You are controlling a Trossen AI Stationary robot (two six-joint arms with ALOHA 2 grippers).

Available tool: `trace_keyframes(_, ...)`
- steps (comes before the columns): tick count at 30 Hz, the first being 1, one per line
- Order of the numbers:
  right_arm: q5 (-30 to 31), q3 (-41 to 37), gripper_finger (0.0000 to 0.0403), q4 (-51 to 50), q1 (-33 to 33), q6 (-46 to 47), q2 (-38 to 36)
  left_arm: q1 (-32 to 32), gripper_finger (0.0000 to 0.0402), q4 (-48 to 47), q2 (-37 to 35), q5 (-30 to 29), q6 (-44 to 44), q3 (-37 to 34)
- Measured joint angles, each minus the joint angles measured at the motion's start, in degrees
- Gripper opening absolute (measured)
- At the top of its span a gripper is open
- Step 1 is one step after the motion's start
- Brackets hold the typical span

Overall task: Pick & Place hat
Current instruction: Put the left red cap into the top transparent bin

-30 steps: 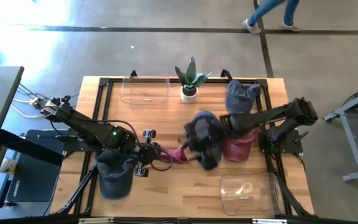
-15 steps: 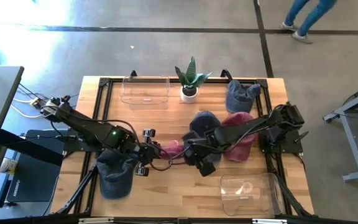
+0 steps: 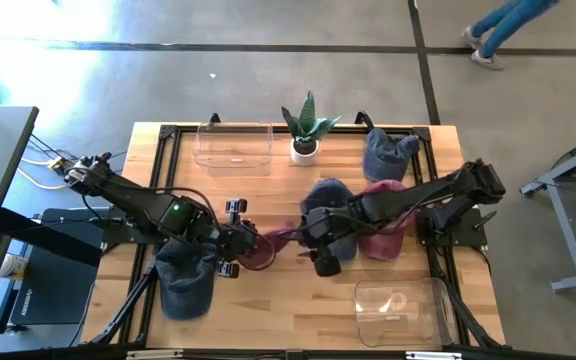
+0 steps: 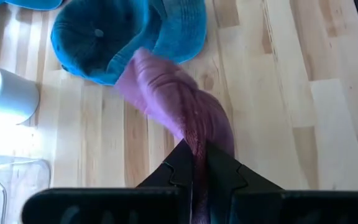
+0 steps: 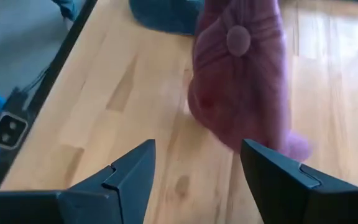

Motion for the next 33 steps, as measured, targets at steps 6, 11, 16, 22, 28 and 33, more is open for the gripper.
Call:
trace_keyframes(6, 5.9, -0.2, 0.0243, 1.8, -2.4, 0.2, 3.8, 0.0, 0.0021, -0.1, 0.0, 0.0, 0.1, 0.0)
trace_keyframes(11, 1.8, 1.1, 0.0244, 3.1, -5.4, 2.2, 1.7, 0.0, 0.0021, -0.9, 0.0, 0.4, 0.1, 0.0)
trace_keyframes(16, -9.7, 0.9, 0.0243, 9.0, -9.0, 0.2, 1.6, 0.0, 0.0021, -0.9, 0.0, 0.5, 0.1, 0.0)
trace_keyframes(22, -19.9, -0.1, 0.0236, 14.3, -10.5, -2.1, 6.2, 0.0, 0.0021, -0.8, 0.0, 0.5, 0.1, 0.0)
trace_keyframes(28, -31.0, -0.1, 0.0141, 14.6, -10.1, 1.3, 7.3, 0.0, 0.0021, -0.6, 0.0, 0.5, -2.2, 0.0)
trace_keyframes(33, -40.5, -0.1, 0.0015, 16.8, -11.0, 8.9, 7.3, 2.8, 0.0038, 4.2, 0.3, 12.3, -6.8, -1.6)
